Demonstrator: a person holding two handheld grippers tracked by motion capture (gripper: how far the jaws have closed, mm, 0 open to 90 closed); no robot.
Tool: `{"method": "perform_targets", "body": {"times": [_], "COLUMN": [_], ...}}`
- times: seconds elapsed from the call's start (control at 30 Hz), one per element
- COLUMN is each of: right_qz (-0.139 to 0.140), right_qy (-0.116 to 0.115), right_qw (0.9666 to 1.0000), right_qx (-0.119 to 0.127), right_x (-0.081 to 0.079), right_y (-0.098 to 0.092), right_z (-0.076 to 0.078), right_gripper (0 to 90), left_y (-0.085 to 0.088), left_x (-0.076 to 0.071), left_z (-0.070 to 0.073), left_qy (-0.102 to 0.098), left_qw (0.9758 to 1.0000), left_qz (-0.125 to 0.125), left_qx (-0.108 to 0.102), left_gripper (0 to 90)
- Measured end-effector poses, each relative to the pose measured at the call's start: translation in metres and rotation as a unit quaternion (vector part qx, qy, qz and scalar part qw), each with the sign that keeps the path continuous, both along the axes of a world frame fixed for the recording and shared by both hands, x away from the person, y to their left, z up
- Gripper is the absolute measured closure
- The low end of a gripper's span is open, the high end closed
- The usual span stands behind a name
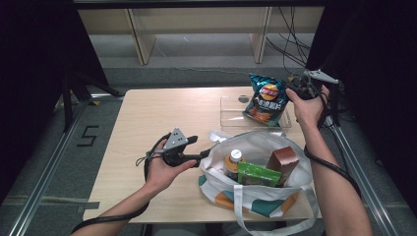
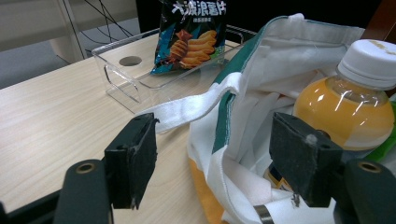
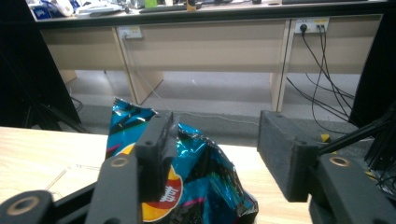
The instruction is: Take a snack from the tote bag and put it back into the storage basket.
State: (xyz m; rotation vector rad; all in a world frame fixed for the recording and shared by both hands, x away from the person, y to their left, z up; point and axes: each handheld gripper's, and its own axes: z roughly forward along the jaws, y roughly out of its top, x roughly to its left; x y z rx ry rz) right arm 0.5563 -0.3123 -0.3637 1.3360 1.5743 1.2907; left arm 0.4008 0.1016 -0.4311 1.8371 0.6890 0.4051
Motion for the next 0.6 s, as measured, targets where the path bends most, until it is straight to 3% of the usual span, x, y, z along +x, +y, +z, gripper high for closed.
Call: {"method": "perform_targets", "body": {"times": [0.17,0.2,0.33,0.43,0.5,0.53,0.6], "right_qz": [-0.002,-0.002,0.002,0.003,0.012,0.008,0.018], "right_qy": [0.001,0.003,0.001,0.012,0.003,0.015,0.016], "right_qw": [1.0,0.9999,1.0,0.9999,0.9999,0.9999,0.9997], "right_qx": [-0.006,0.01,0.008,0.009,0.002,0.005,0.011], "right_x": [-0.008,-0.01,-0.019,-0.026,-0.027,-0.031,-0.035], "right_y": [-0.004,-0.003,-0.006,-0.007,-0.009,-0.008,-0.009], "right_z": [0.005,0.005,0.007,0.009,0.008,0.008,0.009], "right_gripper": [41.0,40.8,40.1,40.1,40.6,41.3,42.0], "left_y": [0.0,0.0,0.0,0.0,0.0,0.0,0.0], "left_x": [0.0,0.0,-0.001,-0.001,-0.001,-0.001,-0.001], "left_z": [0.0,0.0,0.0,0.0,0.0,0.0,0.0], "left_qy": [0.001,0.001,0.001,0.0,0.0,0.0,0.001], "left_qw": [1.0,1.0,1.0,1.0,1.0,1.0,1.0], "left_qz": [0.001,0.001,0.001,0.001,0.001,0.002,0.0], "left_qx": [0.001,0.0,-0.004,-0.002,-0.001,-0.001,-0.005], "left_gripper": [31.7,31.7,32.1,32.1,32.1,32.0,32.1]}}
